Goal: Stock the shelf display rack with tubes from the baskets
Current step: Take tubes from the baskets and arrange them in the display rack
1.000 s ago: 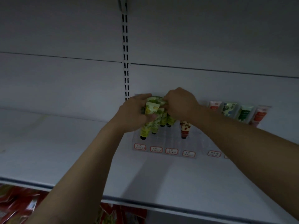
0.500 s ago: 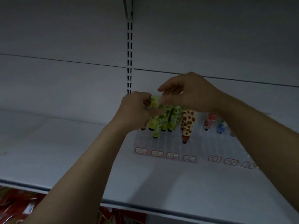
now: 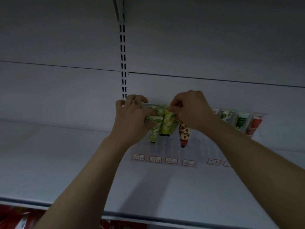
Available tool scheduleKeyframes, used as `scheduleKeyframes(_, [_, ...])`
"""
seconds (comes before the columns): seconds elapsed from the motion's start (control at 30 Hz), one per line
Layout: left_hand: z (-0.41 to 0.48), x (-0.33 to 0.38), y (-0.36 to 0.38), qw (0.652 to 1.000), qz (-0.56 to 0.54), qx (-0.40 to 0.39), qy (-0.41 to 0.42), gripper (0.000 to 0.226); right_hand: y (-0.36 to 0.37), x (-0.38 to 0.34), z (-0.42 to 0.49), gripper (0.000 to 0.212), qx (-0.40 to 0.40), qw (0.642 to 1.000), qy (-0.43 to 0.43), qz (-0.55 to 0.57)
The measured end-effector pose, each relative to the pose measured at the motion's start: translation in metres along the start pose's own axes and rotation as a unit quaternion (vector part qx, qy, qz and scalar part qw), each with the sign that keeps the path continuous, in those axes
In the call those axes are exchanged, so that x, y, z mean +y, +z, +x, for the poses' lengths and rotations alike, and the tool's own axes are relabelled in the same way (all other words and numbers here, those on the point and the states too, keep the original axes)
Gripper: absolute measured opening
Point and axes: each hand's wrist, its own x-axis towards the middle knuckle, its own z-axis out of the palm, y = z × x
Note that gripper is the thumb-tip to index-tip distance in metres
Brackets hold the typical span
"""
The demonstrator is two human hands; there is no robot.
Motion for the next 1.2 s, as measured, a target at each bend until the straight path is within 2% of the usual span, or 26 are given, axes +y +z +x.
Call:
scheduleKeyframes(0.07, [-0.001,-0.002,0.006,1.0,0.0,-0.001,-0.024,0.022,0.013,0.0,0.001,0.017,-0.003,1.0,-0.015,-0.008])
scheduleKeyframes(0.17, [0.002,-0.005,0.01,0.997,-0.054,-0.026,-0.046,0.02,0.023,0.005,0.0,0.016,0.01,0.999,-0.032,-0.021])
scheduleKeyframes(0.33, [0.01,-0.007,0.011,0.989,-0.13,-0.039,-0.052,0.016,0.032,0.011,-0.004,0.014,0.035,0.997,-0.07,-0.016])
scheduleKeyframes(0.53, [0.013,-0.01,0.013,0.986,-0.151,-0.053,-0.054,0.014,0.031,0.014,-0.007,0.019,-0.021,0.994,-0.099,-0.033])
scheduleKeyframes(0.83, [0.014,-0.016,0.012,0.981,-0.174,-0.059,-0.062,0.012,0.034,0.008,-0.01,0.008,-0.005,0.998,-0.056,0.025])
scheduleKeyframes(1.07, [0.013,-0.018,0.011,0.979,-0.185,-0.056,-0.069,0.014,0.031,0.014,0.005,0.022,-0.026,0.995,-0.055,-0.075])
scheduleKeyframes(1.2, [0.013,-0.015,0.011,0.979,-0.179,-0.061,-0.071,0.014,0.036,0.012,0.008,0.025,-0.018,0.988,-0.106,-0.107])
